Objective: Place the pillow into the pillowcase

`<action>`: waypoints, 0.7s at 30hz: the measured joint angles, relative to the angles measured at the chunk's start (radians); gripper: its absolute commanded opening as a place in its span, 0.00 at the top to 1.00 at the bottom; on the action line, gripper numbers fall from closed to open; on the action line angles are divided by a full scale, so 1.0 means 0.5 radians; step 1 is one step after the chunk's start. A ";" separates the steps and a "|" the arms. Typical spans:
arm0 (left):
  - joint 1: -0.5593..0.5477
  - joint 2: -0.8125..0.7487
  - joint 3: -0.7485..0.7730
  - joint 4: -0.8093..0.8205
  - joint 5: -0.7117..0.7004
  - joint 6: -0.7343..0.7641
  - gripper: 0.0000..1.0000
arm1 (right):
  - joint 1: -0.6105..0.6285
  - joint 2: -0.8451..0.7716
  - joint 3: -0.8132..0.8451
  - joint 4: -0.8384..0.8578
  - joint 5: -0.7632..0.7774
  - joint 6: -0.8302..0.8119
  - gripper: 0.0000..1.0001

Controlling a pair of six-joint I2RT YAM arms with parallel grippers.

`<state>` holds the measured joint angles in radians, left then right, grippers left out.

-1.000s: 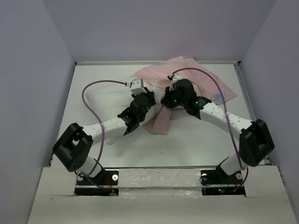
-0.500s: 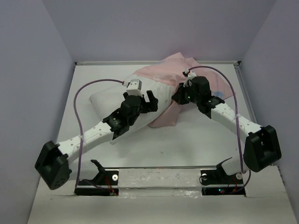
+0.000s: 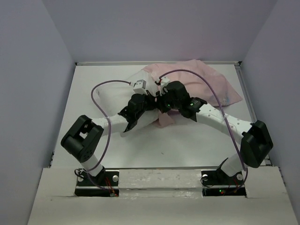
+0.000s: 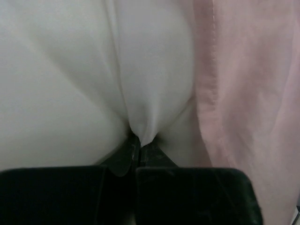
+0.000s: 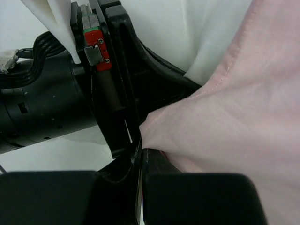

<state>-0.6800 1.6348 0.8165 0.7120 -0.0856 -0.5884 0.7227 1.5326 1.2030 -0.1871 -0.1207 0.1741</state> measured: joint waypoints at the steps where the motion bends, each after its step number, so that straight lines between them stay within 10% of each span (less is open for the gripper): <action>1: 0.008 -0.005 -0.078 0.094 0.018 -0.060 1.00 | 0.076 0.002 0.024 -0.057 0.075 -0.053 1.00; 17: -0.185 -0.199 -0.443 0.713 -0.293 -0.379 1.00 | 0.197 -0.253 -0.018 -0.239 0.021 -0.161 1.00; 21: -0.203 -0.420 -0.438 0.564 -0.289 -0.300 0.05 | 0.169 -0.523 -0.138 -0.243 -0.019 -0.095 1.00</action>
<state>-0.7815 1.4246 0.5976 0.9939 -0.2302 -0.7383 0.8074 1.2713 1.1339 -0.3088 -0.1303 0.1268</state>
